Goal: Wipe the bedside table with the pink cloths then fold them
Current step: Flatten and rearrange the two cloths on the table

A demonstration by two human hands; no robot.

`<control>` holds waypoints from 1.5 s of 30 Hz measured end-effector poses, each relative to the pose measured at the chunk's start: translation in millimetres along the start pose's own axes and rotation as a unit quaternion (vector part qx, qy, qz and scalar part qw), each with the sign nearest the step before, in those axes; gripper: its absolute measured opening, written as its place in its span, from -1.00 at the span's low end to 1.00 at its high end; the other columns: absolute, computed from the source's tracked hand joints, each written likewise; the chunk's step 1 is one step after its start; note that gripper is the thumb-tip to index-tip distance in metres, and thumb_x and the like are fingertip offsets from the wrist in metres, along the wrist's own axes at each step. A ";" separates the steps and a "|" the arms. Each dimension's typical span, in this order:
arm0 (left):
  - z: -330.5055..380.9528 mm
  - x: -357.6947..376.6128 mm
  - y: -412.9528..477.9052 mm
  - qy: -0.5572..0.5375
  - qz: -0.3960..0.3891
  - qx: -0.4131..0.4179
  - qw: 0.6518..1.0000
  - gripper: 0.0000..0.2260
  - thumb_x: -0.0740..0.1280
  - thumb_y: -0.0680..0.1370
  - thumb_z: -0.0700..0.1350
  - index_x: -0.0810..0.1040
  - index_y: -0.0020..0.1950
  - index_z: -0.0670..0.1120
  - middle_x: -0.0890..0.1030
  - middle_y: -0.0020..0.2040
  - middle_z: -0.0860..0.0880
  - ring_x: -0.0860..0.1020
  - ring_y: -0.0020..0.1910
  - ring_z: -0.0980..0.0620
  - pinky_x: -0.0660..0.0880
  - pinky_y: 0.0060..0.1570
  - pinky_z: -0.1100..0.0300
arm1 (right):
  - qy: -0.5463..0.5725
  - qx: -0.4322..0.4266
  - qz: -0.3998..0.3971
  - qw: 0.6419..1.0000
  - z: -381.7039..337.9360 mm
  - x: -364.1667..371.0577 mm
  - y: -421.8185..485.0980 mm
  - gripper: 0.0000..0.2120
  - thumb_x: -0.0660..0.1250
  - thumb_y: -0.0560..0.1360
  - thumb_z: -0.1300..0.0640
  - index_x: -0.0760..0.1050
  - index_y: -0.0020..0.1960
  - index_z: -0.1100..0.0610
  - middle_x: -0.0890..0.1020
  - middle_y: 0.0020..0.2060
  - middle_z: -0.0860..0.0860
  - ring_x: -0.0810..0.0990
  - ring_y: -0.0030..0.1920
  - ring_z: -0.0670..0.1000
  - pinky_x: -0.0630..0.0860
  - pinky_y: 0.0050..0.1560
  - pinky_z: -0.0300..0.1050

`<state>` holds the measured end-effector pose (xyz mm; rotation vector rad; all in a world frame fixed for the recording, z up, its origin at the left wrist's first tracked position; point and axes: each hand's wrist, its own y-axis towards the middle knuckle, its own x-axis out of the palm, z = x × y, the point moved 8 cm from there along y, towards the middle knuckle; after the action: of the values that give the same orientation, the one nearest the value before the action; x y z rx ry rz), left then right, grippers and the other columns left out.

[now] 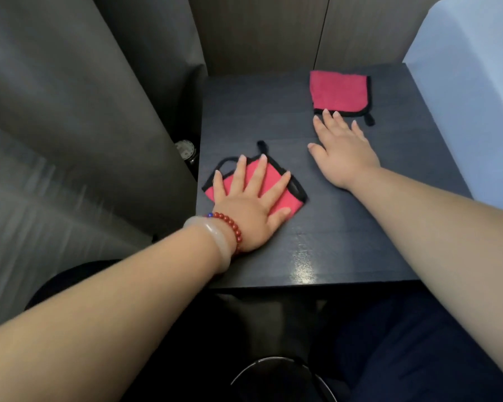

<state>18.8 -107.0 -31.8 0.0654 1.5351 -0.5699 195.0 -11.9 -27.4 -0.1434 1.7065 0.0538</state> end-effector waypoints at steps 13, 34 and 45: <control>-36.4 -5.1 3.5 -0.016 0.011 -0.042 0.999 -0.48 -0.12 0.57 0.32 -0.26 0.49 0.34 -0.34 0.56 0.05 -0.35 0.51 -0.14 -0.25 0.38 -0.36 | 0.008 0.000 0.001 1.000 1.1 1.5 1.3 -0.43 -0.05 0.61 -0.10 -0.04 0.56 0.07 -0.03 0.56 0.02 -0.10 0.55 -0.01 -0.14 0.53 0.06; 50.0 24.4 -82.7 -0.047 -0.020 0.069 0.996 -0.42 -0.15 0.52 0.34 -0.31 0.49 0.32 -0.45 0.51 0.03 -0.52 0.42 -0.15 -0.39 0.33 -0.36 | 0.022 0.003 0.006 1.000 -0.8 -1.4 -3.2 -0.43 -0.02 0.61 -0.08 -0.02 0.56 0.08 -0.02 0.56 0.02 -0.09 0.55 -0.01 -0.14 0.53 0.02; -20.1 20.7 -74.1 -0.046 -0.001 -0.073 0.996 -0.41 -0.37 0.42 0.33 -0.40 0.45 0.32 -0.48 0.49 0.02 -0.50 0.44 -0.16 -0.33 0.36 -0.36 | 0.025 0.005 0.007 1.000 0.5 -0.3 -2.5 -0.44 -0.01 0.61 -0.07 -0.01 0.56 0.07 -0.01 0.56 0.02 -0.07 0.55 0.00 -0.12 0.53 0.02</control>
<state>-29.7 -169.9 -29.9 -0.0736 1.4826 -0.4557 195.9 -14.2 -27.1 -0.1260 1.7574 0.0532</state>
